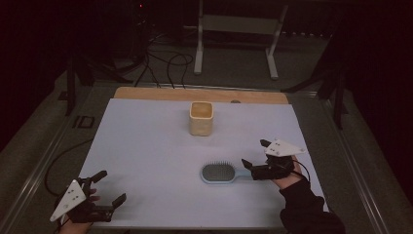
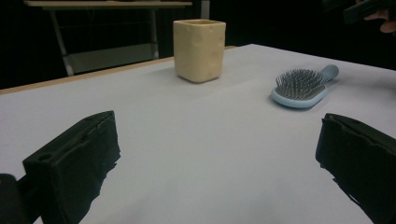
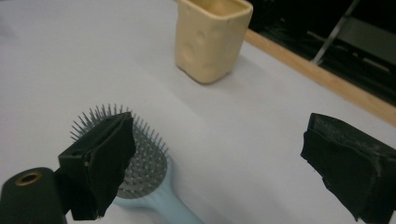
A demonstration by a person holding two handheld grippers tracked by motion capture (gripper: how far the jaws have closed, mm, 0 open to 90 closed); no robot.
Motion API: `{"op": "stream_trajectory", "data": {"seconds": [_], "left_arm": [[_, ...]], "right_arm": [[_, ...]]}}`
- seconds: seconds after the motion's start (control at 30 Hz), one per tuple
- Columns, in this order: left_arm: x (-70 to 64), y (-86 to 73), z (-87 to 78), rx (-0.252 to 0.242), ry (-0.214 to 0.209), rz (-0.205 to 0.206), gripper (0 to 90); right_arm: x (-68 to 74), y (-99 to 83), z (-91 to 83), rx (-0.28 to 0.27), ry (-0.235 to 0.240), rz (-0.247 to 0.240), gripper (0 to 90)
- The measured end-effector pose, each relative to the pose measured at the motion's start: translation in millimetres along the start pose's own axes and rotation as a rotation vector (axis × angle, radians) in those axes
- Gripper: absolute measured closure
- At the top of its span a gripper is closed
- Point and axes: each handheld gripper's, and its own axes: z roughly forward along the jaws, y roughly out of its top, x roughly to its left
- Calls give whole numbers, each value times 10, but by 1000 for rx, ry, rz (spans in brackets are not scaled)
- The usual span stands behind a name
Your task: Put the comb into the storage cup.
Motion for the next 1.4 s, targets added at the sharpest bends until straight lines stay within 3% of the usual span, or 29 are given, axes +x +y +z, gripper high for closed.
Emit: {"op": "stream_trajectory", "data": {"seconds": [0.33,0.63,0.8,0.9,0.93,1.07,1.4], "left_arm": [[-4,4,-6,-3,1,2,0],[-3,2,-9,-1,3,0,0],[-1,0,-7,2,2,-4,0],[0,-1,-7,4,0,-3,0],[3,-1,-6,2,-1,-6,0],[7,-5,-6,6,-1,-7,0],[6,-9,-10,8,2,-6,0]], "right_arm": [[-75,-132,242,97,29,47,93],[-154,-222,377,175,47,75,204],[-196,-259,415,243,32,78,298],[-219,-276,432,287,21,72,432],[-223,-283,438,300,20,69,518],[-238,-315,483,353,23,62,670],[-260,-369,546,458,21,25,873]]}}
